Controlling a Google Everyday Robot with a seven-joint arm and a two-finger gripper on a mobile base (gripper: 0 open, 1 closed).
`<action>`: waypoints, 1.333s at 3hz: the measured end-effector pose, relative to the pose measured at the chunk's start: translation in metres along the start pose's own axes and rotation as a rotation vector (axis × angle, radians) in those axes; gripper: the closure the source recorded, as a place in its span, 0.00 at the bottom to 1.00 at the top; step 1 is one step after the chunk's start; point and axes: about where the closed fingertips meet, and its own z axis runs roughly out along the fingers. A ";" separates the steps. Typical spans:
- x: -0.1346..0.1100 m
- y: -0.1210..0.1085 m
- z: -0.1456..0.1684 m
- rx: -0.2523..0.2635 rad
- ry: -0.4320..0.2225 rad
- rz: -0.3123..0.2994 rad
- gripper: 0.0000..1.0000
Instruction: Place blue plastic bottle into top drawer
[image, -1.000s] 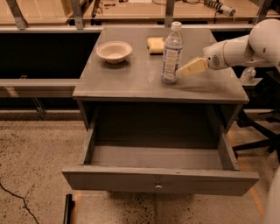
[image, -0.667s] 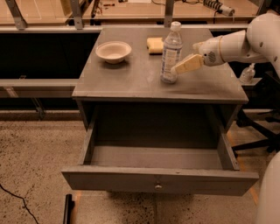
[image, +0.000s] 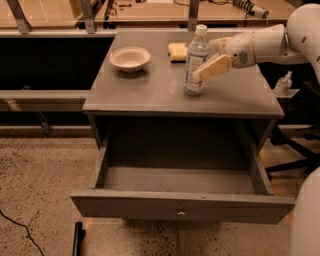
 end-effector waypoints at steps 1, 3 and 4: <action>-0.009 -0.001 0.005 -0.006 -0.051 -0.024 0.18; 0.013 -0.029 -0.016 0.168 -0.039 -0.010 0.64; 0.019 -0.014 -0.049 0.267 -0.036 -0.003 0.87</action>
Offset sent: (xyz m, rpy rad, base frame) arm 0.0328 -0.0300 -0.0141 0.0067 -0.0907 -0.1659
